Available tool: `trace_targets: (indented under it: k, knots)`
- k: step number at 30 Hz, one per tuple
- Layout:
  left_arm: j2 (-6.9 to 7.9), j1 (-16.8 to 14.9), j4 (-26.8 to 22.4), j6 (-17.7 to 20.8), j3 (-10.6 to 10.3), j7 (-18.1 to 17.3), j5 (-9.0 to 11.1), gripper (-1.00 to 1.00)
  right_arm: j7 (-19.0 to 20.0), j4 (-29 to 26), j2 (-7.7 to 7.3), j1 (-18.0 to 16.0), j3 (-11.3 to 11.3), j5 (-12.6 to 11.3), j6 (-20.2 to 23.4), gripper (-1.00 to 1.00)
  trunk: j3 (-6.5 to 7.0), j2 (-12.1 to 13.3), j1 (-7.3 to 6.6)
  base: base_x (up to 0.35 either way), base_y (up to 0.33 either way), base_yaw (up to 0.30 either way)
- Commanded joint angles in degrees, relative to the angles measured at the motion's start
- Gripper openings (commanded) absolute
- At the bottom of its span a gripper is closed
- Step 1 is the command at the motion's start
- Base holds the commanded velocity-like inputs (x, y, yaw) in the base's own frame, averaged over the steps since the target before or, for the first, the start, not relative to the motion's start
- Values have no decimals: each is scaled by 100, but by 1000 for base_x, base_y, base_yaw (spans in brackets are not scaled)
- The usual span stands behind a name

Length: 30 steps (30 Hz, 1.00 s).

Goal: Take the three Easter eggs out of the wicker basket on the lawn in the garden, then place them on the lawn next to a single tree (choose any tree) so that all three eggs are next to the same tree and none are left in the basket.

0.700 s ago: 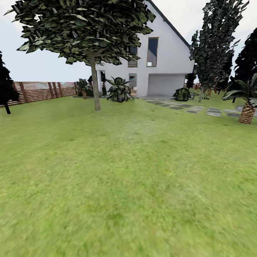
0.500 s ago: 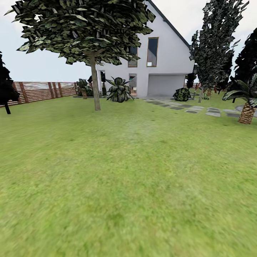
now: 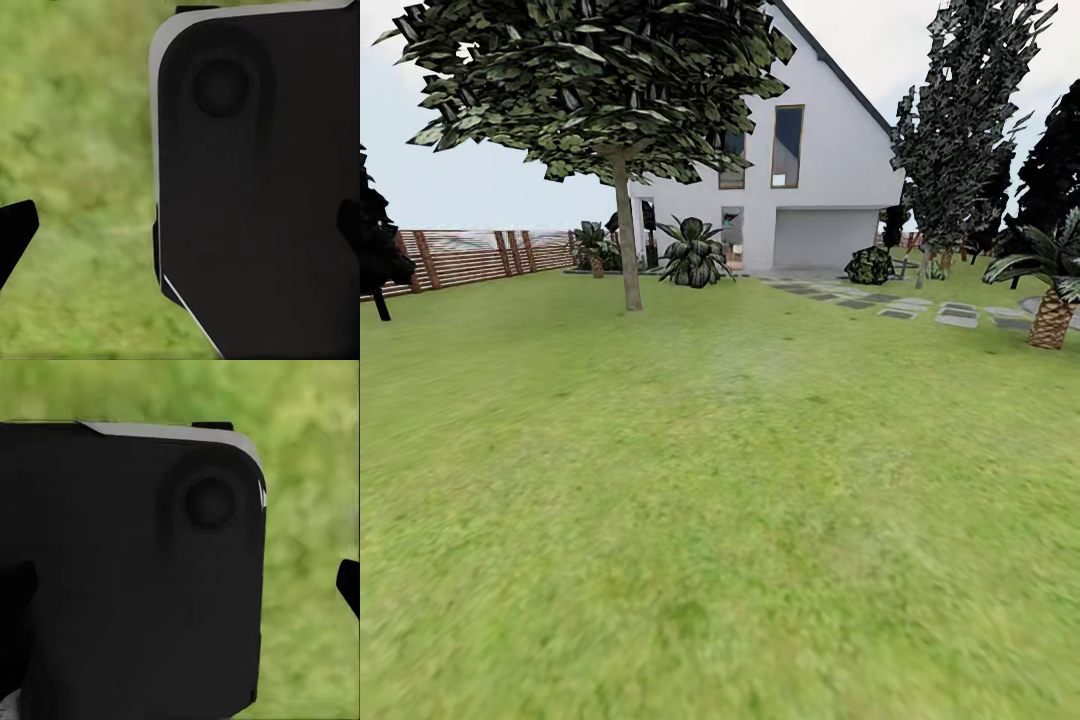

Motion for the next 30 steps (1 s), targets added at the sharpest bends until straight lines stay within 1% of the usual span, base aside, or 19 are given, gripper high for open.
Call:
trace_targets:
  k: [1, 3, 6, 7, 8, 9, 10, 11, 12, 14, 15, 16, 17, 18, 20, 21, 24, 27, 30]
  knots:
    - [2, 3, -12, -11, 0, 2, 0, 100, -2, -53, -2, -3, -1, -8, -142, 100, 14, 39, -23, 0, 0, 0]
    - [-1, 3, -157, -15, 0, 2, 0, 100, -5, -339, 12, -3, -8, -18, -587, 100, 50, 119, -67, 0, 0, 0]
    - [20, 3, -690, -16, 0, 2, 6, 100, -10, -658, 38, -3, -8, -27, -1479, 100, 104, 239, -132, 0, 0, 0]
    - [23, 3, -887, -17, 0, 2, 7, 100, -15, -831, 43, -3, -8, -29, -1788, 100, 121, 279, -154, 0, 0, 0]
    - [24, 6, -1174, -17, 1, 2, 8, 100, -50, -1200, 46, -3, -12, -30, -2031, 100, 139, 320, -176, 0, 0, 0]
    - [5, 9, -1495, -17, 0, 2, 8, 100, -224, -1646, 66, -3, -12, -33, -2117, 100, 157, 360, -198, 0, 0, 0]
    - [-14, 11, -1851, -17, 0, 2, 8, 100, -459, -2017, 156, -6, -10, -34, -2161, 100, 175, 400, -220, 0, 0, 0]
    - [-24, 11, -2083, -17, 3, 2, 10, 100, -556, -2209, 222, -23, -9, -30, -2185, 100, 193, 440, -242, 0, 0, 0]
    - [-27, 11, -2214, -17, 5, 5, 21, 100, -594, -2279, 248, -61, -9, -31, -2191, 100, 211, 480, -264, 0, 0, 0]
    - [-37, 14, -2446, -42, 12, 4, 241, 100, -639, -2359, 273, -249, -9, -37, -2201, 100, 247, 560, -308, 0, 0, 0]
    - [-39, 16, -2490, -96, 17, 3, 404, 100, -647, -2380, 277, -304, -9, -38, -2207, 100, 265, 600, -330, 0, 0, 0]
    - [-41, 17, -2500, -315, 22, 2, 854, 100, -655, -2406, 291, -370, -9, -39, -2216, 100, 283, 640, -352, 0, 0, 0]
    - [-38, 16, -2468, -443, 24, 2, 1109, 100, -657, -2408, 296, -408, -9, -39, -2216, 100, 301, 681, -374, 0, 0, 0]
    - [-30, 17, -2392, -593, 25, 2, 1482, 100, -659, -2391, 296, -491, -13, -42, -2215, 100, 319, 721, -396, 0, 0, 0]
    - [-10, 17, -2320, -725, 26, 2, 1936, 100, -660, -2372, 287, -582, -14, -40, -2214, 100, 355, 801, -440, 0, 0, 0]
    - [3, 17, -2310, -778, 29, 2, 2032, 100, -660, -2364, 283, -598, -18, -40, -2214, 100, 373, 841, -462, 0, 0, 0]
    - [19, 17, -2274, -950, 46, 2, 2154, 100, -659, -2205, 276, -617, -19, -30, -2218, 100, 427, 961, -528, 0, 0, 0]
    - [25, 16, -2152, -1268, 57, -5, 2194, 100, -648, -1723, 282, -624, 10, -16, -2318, 100, 481, 1082, -594, 0, 0, 0]
    - [33, 16, -2058, -1645, 60, -2, 2202, 100, -645, -1502, 296, -626, 21, -14, -2604, 100, 534, 1202, -660, 0, 0, 0]
